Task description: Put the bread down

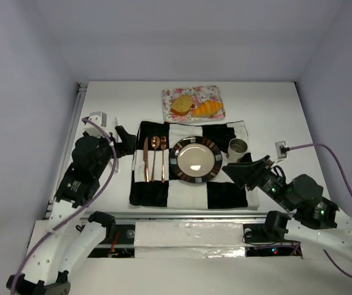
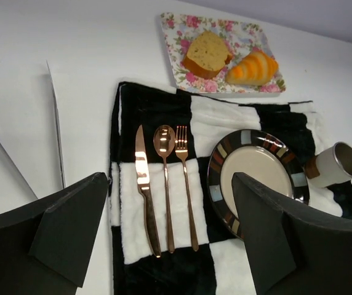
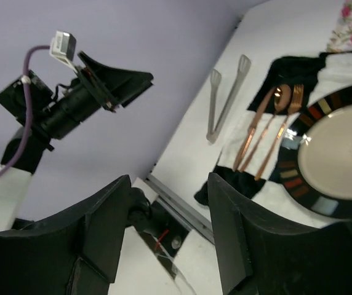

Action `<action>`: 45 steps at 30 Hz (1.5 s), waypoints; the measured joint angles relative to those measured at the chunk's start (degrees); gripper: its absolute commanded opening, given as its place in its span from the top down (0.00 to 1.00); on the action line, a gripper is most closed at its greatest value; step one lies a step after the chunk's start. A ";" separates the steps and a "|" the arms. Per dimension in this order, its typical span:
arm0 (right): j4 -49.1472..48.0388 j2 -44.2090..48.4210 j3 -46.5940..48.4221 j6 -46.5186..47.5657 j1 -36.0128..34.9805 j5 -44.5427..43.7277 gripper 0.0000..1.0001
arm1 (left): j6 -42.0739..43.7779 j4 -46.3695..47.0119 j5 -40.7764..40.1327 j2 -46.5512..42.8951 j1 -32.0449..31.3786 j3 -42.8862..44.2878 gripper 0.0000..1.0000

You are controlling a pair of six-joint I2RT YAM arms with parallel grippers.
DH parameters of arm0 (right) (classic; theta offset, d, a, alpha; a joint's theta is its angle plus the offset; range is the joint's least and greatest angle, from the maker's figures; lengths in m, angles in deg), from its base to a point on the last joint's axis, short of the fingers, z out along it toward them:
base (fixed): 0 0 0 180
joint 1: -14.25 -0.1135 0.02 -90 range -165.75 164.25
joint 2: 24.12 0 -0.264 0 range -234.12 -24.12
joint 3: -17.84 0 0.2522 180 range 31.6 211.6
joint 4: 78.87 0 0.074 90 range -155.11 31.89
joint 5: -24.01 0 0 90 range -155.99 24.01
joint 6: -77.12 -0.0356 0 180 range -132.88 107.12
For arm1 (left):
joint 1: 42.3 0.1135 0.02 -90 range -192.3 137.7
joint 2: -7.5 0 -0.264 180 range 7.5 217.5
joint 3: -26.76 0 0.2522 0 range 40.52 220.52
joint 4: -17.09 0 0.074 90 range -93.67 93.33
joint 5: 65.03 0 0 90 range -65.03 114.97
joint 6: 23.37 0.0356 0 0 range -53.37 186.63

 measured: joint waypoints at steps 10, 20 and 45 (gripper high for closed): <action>6.23 5.01 -3.45 -1.77 0.00 -2.45 1.00 | 0.31 4.76 -0.90 10.34 0.00 -0.09 1.00; 7.37 6.88 -6.23 -3.19 0.00 -2.08 0.75 | 3.13 6.40 -11.19 23.41 4.22 -0.04 0.42; 8.92 6.12 -8.61 -6.86 0.00 -0.11 0.72 | 8.20 15.47 -11.39 65.20 14.45 12.50 0.93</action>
